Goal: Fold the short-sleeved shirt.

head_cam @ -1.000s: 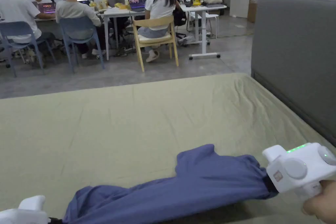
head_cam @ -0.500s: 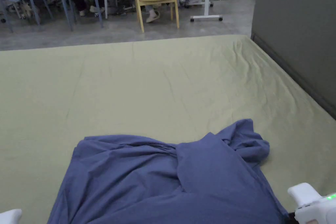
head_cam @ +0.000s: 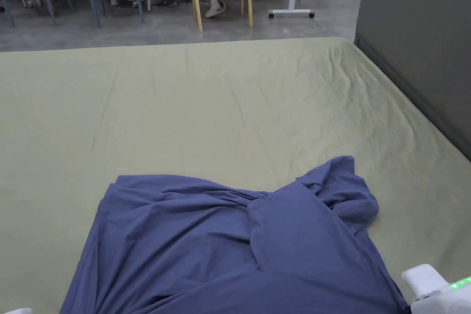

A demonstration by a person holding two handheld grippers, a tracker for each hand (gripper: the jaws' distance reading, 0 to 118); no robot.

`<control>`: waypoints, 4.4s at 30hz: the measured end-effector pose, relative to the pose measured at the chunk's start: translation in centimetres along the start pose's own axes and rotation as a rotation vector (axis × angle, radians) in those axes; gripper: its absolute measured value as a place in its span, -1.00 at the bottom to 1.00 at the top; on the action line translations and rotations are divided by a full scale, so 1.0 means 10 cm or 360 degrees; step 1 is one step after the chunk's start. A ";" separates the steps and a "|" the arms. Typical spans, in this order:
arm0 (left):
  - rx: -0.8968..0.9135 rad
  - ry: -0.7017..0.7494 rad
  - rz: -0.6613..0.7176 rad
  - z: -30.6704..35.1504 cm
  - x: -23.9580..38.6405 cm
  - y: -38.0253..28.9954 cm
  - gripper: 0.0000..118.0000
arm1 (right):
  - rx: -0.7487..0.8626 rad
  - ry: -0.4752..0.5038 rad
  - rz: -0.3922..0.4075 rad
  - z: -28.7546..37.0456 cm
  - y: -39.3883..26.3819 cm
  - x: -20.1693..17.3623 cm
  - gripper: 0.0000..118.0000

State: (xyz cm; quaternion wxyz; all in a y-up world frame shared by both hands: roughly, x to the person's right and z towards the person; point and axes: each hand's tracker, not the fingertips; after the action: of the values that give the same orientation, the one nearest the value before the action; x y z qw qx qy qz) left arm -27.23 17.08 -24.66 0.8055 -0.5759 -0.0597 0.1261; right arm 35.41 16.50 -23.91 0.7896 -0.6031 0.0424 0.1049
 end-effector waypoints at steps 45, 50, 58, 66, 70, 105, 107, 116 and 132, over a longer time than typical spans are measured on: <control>0.0289 0.0333 -0.0407 -1.38 1.51 2.76 -0.99 | 0.0568 0.0326 -0.0364 0.34 1.08 0.30 -0.96; 0.0349 0.0296 -0.0310 -0.96 1.24 2.93 -0.99 | 0.0559 0.0266 -0.0380 0.07 2.09 0.86 0.13; 0.0408 0.0268 -0.0273 -0.62 1.12 2.92 -0.98 | 0.0077 0.0133 -0.0440 -0.63 2.79 0.95 0.93; 0.0396 0.0291 -0.0253 -0.55 1.09 2.80 -0.99 | 0.0269 0.0247 -0.0077 -0.59 2.62 0.70 -0.96; 0.0497 0.0302 -0.0209 -0.28 1.06 2.82 -0.99 | 0.0608 -0.0100 0.0138 0.05 2.57 0.55 -0.96; 0.1434 0.0296 -0.0269 3.42 1.76 4.76 -0.99 | 0.1286 -0.1037 0.0234 4.36 4.97 0.41 -0.96; 0.1424 0.0292 -0.0266 3.35 1.72 4.79 -0.99 | 0.1280 -0.0989 0.0182 4.33 4.98 0.44 -0.96; 0.1107 0.0307 -0.0207 2.22 1.43 4.60 -0.98 | 0.1087 -0.0712 0.0153 3.18 4.82 0.46 -0.96; 0.0374 0.0118 0.0042 0.01 0.71 2.37 -0.98 | 0.0411 -0.0122 -0.0058 0.41 2.66 0.64 -0.96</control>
State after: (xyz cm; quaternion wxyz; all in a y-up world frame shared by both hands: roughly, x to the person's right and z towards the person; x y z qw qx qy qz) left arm -23.59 26.33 -47.33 0.8673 -0.4826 -0.0072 0.1216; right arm 35.64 27.83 -49.12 0.8635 -0.4927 0.0144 0.1070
